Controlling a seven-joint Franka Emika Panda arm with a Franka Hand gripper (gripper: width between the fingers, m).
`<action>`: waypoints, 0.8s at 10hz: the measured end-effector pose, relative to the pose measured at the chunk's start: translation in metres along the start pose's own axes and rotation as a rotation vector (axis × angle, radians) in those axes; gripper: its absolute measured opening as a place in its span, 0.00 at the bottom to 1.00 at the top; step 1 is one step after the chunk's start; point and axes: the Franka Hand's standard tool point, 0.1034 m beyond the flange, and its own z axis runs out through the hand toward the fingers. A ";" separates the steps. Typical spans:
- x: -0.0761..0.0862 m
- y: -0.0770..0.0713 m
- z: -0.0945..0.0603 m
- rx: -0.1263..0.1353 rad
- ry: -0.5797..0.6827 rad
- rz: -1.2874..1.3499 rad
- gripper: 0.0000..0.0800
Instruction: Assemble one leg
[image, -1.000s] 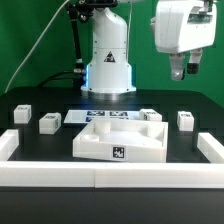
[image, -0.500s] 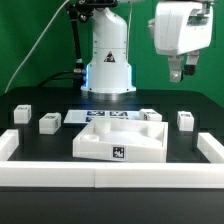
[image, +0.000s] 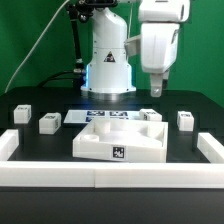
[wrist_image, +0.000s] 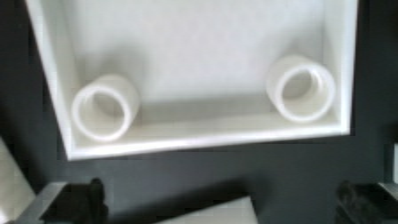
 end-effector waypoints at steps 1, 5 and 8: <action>0.003 0.000 -0.002 -0.003 0.001 0.000 0.81; 0.000 -0.006 0.009 -0.030 0.023 -0.015 0.81; -0.018 -0.036 0.044 -0.051 0.054 -0.040 0.81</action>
Offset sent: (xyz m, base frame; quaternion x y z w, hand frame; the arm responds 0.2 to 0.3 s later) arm 0.0000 0.0000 0.0000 0.0000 0.0000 0.0000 1.0000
